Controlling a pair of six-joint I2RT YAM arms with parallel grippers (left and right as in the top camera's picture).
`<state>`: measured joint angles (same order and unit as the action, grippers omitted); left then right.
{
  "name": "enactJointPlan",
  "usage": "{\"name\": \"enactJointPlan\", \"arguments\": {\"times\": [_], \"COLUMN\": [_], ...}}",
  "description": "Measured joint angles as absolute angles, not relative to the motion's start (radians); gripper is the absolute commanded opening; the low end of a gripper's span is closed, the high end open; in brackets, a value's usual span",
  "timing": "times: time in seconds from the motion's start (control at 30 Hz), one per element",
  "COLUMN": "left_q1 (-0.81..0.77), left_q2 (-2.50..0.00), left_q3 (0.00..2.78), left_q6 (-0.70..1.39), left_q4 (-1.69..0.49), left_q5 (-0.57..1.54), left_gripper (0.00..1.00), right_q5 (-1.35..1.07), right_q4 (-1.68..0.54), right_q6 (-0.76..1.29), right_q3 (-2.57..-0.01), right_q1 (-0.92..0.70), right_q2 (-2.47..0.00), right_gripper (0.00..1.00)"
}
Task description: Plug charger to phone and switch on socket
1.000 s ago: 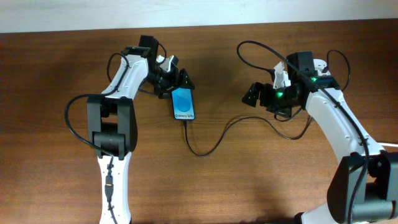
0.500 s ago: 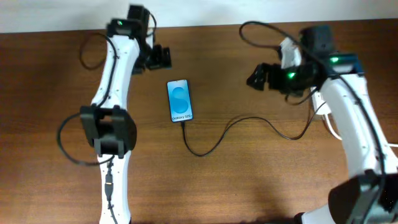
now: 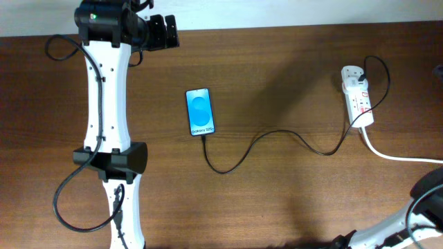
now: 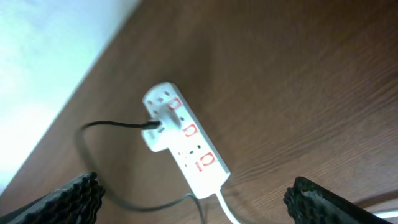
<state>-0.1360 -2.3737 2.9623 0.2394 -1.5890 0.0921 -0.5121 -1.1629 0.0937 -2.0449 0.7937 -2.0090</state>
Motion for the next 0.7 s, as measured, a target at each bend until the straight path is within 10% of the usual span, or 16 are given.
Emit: {"name": "enactJointPlan", "arguments": {"times": [0.7], "left_q1": [-0.136], "left_q2": [-2.374], "left_q3": [2.962], "left_q6": [0.239], "left_q4": [-1.59], "left_q5": [0.092], "left_gripper": [0.99], "right_q5": [-0.32], "right_q4": [-0.988], "right_q6": [0.06], "right_q3": [-1.998], "right_q1": [0.569], "right_q2": [-2.367], "right_gripper": [0.98]}}
